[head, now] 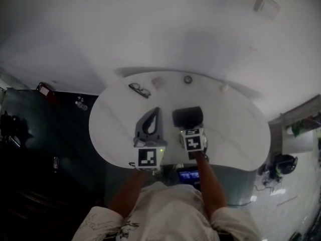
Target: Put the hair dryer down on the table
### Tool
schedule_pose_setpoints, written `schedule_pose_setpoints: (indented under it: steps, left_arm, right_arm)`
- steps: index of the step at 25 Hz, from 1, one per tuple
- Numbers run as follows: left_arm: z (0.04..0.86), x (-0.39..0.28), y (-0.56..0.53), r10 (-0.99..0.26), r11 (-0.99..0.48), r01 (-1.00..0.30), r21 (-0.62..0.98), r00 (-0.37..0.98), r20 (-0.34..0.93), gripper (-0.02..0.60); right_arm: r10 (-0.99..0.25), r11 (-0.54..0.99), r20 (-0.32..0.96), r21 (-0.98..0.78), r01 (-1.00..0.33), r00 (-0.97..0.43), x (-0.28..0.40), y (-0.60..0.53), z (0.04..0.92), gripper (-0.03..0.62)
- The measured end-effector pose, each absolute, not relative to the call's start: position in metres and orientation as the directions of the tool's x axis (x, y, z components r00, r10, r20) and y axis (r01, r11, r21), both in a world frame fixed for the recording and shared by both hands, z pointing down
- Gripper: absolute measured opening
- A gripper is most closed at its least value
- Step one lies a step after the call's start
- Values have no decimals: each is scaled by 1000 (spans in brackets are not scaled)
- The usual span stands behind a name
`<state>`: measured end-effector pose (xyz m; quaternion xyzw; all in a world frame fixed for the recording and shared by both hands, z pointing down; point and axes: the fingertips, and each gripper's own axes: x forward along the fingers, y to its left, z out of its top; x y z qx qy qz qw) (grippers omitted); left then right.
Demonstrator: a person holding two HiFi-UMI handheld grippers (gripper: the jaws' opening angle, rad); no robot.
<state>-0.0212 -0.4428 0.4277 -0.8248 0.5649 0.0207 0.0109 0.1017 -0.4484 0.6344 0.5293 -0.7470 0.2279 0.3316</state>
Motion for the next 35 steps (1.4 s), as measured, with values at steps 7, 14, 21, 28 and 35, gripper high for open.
schedule_pose_setpoints:
  steps: [7, 14, 21, 28, 35]
  left_arm:
    - [433, -22, -443, -935, -352, -936, 8, 352, -42, -5]
    - [441, -24, -444, -937, -348, -938, 2, 348, -20, -5]
    - [443, -29, -447, -941, -339, -941, 8, 338, -19, -5]
    - [442, -32, -448, -941, -338, -941, 4, 338, -24, -5]
    - [441, -34, -446, -941, -337, -942, 4, 337, -30, -5]
  right_arm:
    - [-610, 351, 771, 58, -934, -182, 106, -460, 656, 221]
    - [-537, 408, 827, 78, -910, -170, 100, -464, 679, 219]
    - [-466, 447, 872, 85, -890, -151, 99, -463, 707, 219]
    - [-332, 400, 913, -91, -912, -237, 93, -449, 724, 219]
    - [-323, 404, 908, -124, -906, -268, 87, -451, 726, 221]
